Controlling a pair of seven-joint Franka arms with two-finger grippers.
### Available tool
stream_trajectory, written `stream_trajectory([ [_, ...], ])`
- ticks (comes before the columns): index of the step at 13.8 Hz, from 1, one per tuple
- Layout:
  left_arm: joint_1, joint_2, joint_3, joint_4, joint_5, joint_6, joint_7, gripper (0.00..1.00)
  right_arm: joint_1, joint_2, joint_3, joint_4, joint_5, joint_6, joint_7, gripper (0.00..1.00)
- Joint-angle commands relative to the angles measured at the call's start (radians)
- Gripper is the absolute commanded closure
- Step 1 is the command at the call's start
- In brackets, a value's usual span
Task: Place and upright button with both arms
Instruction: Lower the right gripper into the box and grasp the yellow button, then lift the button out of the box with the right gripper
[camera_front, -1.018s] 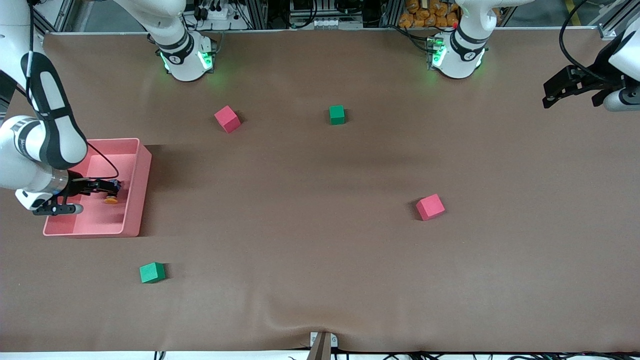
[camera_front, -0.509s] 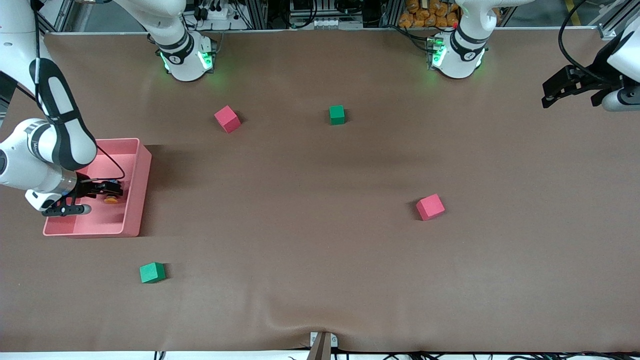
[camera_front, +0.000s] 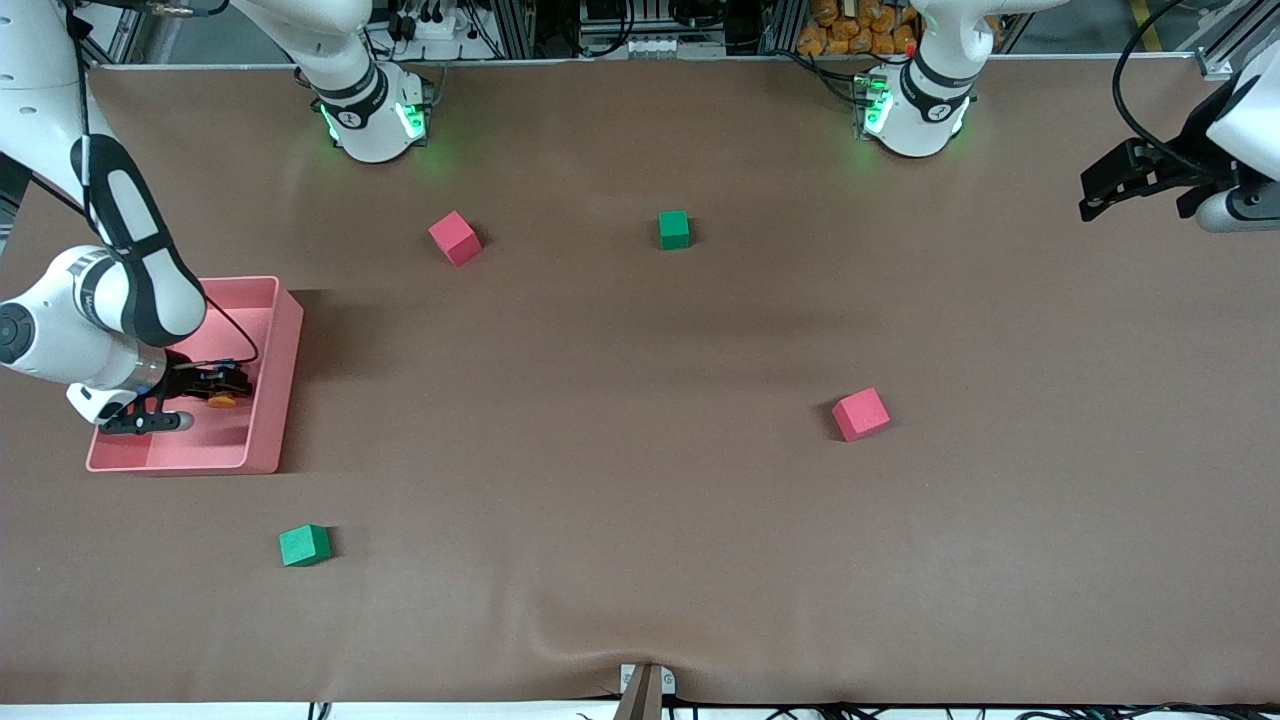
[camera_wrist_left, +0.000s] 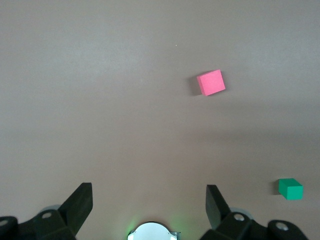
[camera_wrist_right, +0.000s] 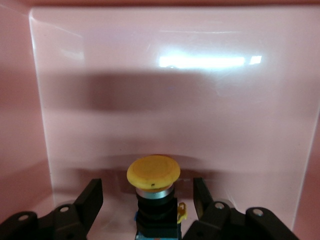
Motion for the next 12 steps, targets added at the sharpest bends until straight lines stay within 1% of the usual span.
stream_trajectory([
  [1,-0.001,0.002,-0.003,0.013,-0.010,-0.013,0.013,0.00,-0.030,0.006,0.007,-0.010,0.009,0.050,-0.110,0.77],
  [2,-0.005,0.002,-0.005,0.013,-0.008,-0.015,0.013,0.00,-0.032,0.002,0.007,-0.006,0.009,0.044,-0.114,0.95],
  [3,-0.009,0.002,-0.006,0.011,-0.010,-0.015,0.013,0.00,-0.032,0.001,0.007,0.004,0.009,0.039,-0.114,1.00],
  [5,-0.012,0.002,-0.015,0.009,-0.010,-0.015,0.011,0.00,-0.029,-0.007,0.007,0.030,0.009,0.016,-0.116,1.00],
  [6,-0.011,0.002,-0.026,0.009,-0.010,-0.015,-0.001,0.00,-0.027,-0.008,0.007,0.056,0.009,-0.028,-0.116,1.00],
  [9,-0.008,0.002,-0.032,0.009,-0.010,-0.015,-0.007,0.00,-0.015,-0.010,0.007,0.180,0.007,-0.209,-0.111,1.00],
  [11,-0.006,0.002,-0.032,0.013,-0.010,-0.015,-0.004,0.00,0.004,-0.010,0.010,0.301,0.007,-0.371,-0.104,1.00],
  [12,-0.008,0.001,-0.032,0.013,-0.010,-0.015,-0.006,0.00,0.031,-0.010,0.009,0.362,0.007,-0.454,-0.099,1.00],
])
